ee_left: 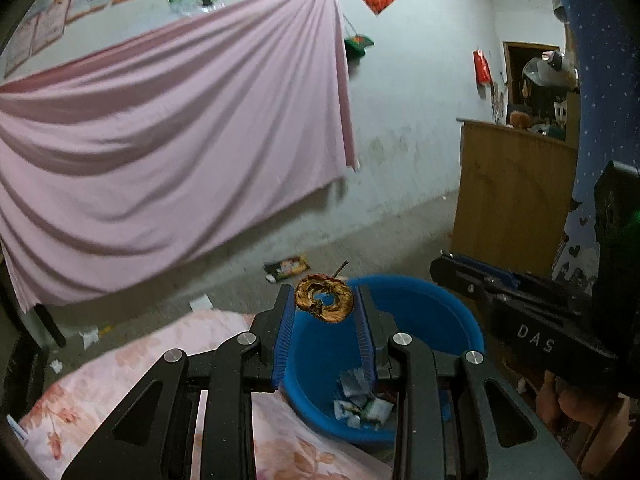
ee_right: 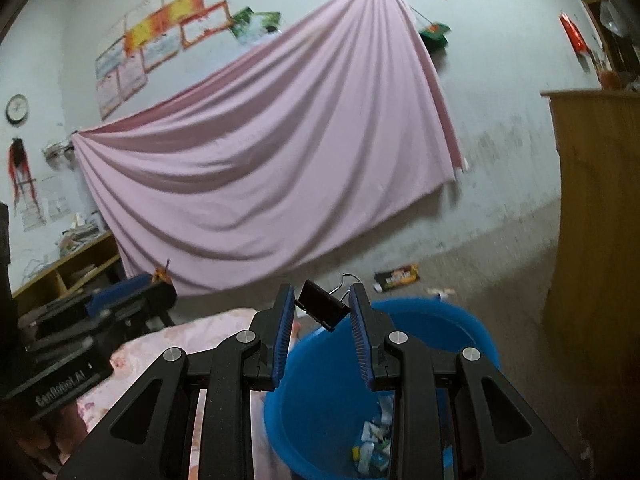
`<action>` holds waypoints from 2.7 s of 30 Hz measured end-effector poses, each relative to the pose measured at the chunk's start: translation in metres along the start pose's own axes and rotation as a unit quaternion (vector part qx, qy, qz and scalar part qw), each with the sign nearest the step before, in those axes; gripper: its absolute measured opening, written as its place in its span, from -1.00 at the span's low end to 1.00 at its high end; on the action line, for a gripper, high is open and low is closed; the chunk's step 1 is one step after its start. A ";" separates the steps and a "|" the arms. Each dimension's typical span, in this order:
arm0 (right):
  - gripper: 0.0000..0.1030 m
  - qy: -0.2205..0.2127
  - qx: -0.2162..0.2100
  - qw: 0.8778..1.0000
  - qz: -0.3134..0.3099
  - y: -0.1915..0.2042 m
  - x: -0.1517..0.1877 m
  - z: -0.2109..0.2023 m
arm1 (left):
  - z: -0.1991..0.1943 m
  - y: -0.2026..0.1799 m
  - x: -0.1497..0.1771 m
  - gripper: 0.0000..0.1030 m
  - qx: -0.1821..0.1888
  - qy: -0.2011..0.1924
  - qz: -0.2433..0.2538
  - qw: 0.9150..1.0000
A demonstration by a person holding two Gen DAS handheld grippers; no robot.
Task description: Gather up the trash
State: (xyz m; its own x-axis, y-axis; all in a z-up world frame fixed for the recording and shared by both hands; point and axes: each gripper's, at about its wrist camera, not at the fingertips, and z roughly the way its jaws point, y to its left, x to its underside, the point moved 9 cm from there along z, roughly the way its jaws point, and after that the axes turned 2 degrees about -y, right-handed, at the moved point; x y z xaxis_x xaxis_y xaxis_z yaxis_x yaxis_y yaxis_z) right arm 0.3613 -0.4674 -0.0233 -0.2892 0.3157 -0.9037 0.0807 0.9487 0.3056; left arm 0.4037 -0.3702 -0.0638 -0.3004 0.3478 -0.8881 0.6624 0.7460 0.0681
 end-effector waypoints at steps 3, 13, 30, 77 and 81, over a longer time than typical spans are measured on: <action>-0.49 0.018 0.002 1.000 0.015 -0.009 0.004 0.003 | 0.004 -0.005 0.002 -0.50 0.010 0.012 -0.008 1.000; -0.26 0.057 0.000 0.998 0.042 -0.021 0.013 0.011 | 0.005 0.001 0.009 -0.20 0.020 0.044 -0.040 0.998; -0.08 0.035 0.002 0.999 0.024 0.001 -0.003 -0.020 | -0.094 0.038 0.001 0.20 -0.052 -0.013 -0.082 0.995; 1.00 -0.048 -0.002 0.995 -0.090 0.079 0.057 -0.166 | -0.252 0.049 0.095 0.94 -0.159 -0.076 -0.136 0.975; 1.00 -0.047 -0.003 0.995 -0.091 0.079 0.058 -0.164 | -0.249 0.050 0.097 0.94 -0.159 -0.073 -0.140 0.975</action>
State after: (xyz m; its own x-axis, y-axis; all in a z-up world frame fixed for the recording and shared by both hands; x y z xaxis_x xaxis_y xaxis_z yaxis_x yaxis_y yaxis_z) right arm 0.1940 -0.3761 -0.0025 -0.2081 0.1386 -0.9683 0.0285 0.9904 0.1356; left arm 0.2365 -0.1572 -0.0335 -0.3234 0.0381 -0.9455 0.3149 0.9466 -0.0696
